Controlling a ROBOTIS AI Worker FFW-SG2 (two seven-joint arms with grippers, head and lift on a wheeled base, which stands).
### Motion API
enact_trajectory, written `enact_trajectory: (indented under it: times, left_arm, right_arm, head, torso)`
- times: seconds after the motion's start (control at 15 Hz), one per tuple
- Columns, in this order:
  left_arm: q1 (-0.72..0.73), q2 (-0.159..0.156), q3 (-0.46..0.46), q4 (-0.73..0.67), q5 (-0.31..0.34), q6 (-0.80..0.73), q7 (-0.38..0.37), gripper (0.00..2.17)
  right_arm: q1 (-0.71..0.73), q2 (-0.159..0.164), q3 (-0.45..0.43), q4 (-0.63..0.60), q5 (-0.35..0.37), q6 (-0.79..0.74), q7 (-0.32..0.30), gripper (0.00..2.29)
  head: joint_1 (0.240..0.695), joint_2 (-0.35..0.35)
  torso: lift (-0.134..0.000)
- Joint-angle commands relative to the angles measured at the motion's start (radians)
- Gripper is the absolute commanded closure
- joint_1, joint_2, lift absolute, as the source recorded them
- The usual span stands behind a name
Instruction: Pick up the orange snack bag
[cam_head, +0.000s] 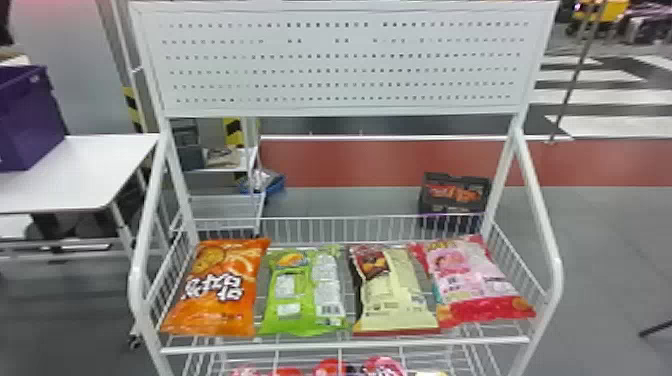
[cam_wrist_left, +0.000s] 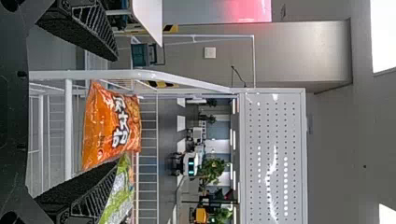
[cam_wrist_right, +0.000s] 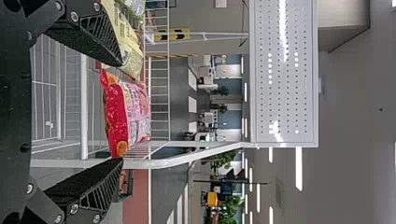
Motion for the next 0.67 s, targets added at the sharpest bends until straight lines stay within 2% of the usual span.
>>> enact_trajectory:
  times: [0.0,0.6]
  left_arm:
    - [0.0,-0.001,0.0,0.0,0.001,0.0,0.0,0.09]
    - [0.002,0.002,0.0,0.0,0.005,0.003,-0.005,0.09]
  right_arm:
    - [0.0,0.0,0.0,0.0,-0.001,0.0,0.0,0.17]
    - [0.003,0.0,0.002,-0.002,-0.001,-0.003,0.0,0.17]
  head:
    - [0.499,0.0]
    - [0.499,0.0]
  torso:
    - [0.0]
    - [0.0]
